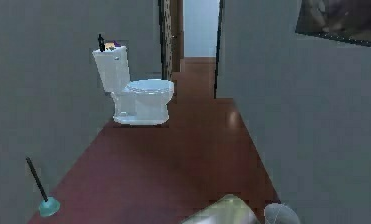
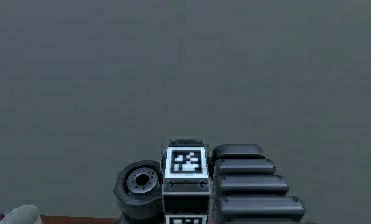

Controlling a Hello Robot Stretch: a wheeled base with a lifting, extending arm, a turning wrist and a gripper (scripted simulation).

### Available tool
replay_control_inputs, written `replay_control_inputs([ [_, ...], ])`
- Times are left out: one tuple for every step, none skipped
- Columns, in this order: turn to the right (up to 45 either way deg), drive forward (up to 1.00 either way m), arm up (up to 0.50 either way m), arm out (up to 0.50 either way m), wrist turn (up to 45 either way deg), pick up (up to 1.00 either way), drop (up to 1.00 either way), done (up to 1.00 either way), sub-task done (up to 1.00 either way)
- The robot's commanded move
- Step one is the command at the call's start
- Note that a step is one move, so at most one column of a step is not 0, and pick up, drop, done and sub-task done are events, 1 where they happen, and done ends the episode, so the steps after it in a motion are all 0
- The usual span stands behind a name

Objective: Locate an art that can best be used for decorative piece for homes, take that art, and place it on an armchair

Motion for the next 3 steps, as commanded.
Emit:
replay_control_inputs([
  [0.0, 1.00, 0.00, 0.00, 0.0, 0.00, 0.00, 0.00, 0.00],
  [-6.0, 0.00, 0.00, 0.00, 0.0, 0.00, 0.00, 0.00, 0.00],
  [0.0, 0.35, 0.00, 0.00, 0.0, 0.00, 0.00, 0.00, 0.00],
])
